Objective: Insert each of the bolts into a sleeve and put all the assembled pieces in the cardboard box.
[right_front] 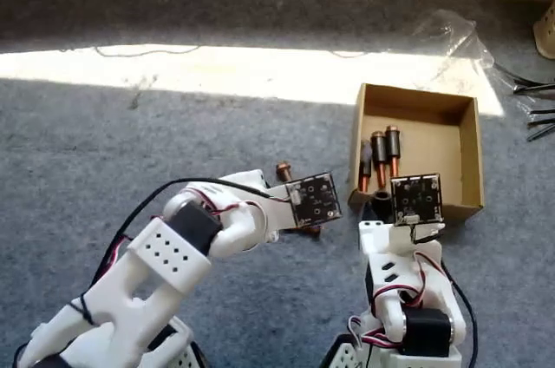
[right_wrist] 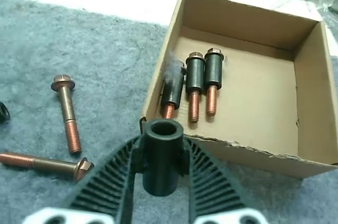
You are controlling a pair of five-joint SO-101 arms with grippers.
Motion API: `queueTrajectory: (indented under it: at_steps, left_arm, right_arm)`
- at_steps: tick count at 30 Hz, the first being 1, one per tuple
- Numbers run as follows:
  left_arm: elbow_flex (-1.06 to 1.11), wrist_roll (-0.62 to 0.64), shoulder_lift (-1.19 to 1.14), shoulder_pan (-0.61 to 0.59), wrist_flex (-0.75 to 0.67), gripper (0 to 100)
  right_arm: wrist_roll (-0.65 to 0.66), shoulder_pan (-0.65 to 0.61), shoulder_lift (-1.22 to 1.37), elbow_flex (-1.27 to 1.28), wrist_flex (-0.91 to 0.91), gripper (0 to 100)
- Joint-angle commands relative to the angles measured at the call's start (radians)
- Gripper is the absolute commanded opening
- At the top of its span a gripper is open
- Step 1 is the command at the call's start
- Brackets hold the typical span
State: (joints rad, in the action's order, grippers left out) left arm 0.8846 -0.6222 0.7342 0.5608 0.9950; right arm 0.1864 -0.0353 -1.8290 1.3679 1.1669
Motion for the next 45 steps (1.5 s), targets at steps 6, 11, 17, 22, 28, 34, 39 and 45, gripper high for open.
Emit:
queueTrajectory:
  at_steps: [6,11,17,22,28,34,39,45]
  left_arm:
    - [-0.177,-0.075,-0.294,0.039,0.003,1]
    - [-0.220,-0.115,-0.397,0.039,0.005,1]
    - [-0.325,-0.129,-0.510,0.039,0.072,1]
    - [-0.539,-0.127,-0.647,0.036,0.272,1]
    - [-0.746,-0.124,-0.811,0.039,0.433,1]
    - [-0.802,-0.123,-0.920,0.056,0.440,1]
    - [-0.852,-0.104,-0.949,0.081,0.440,1]
    - [-0.840,-0.005,-0.951,0.082,0.402,1]
  right_arm:
    - [-0.049,0.104,-0.008,0.027,-0.068,0.5]
    - [-0.080,0.159,-0.008,0.050,-0.116,0.5]
    - [-0.080,0.168,-0.008,0.050,-0.117,0.5]
    - [-0.077,0.168,-0.008,0.068,-0.139,0.5]
    - [-0.075,0.168,-0.008,0.087,-0.165,0.5]
    - [-0.077,0.168,-0.008,0.088,-0.165,0.5]
    - [-0.075,0.168,-0.008,0.088,-0.165,0.5]
    - [-0.075,0.170,-0.008,0.088,-0.165,0.5]
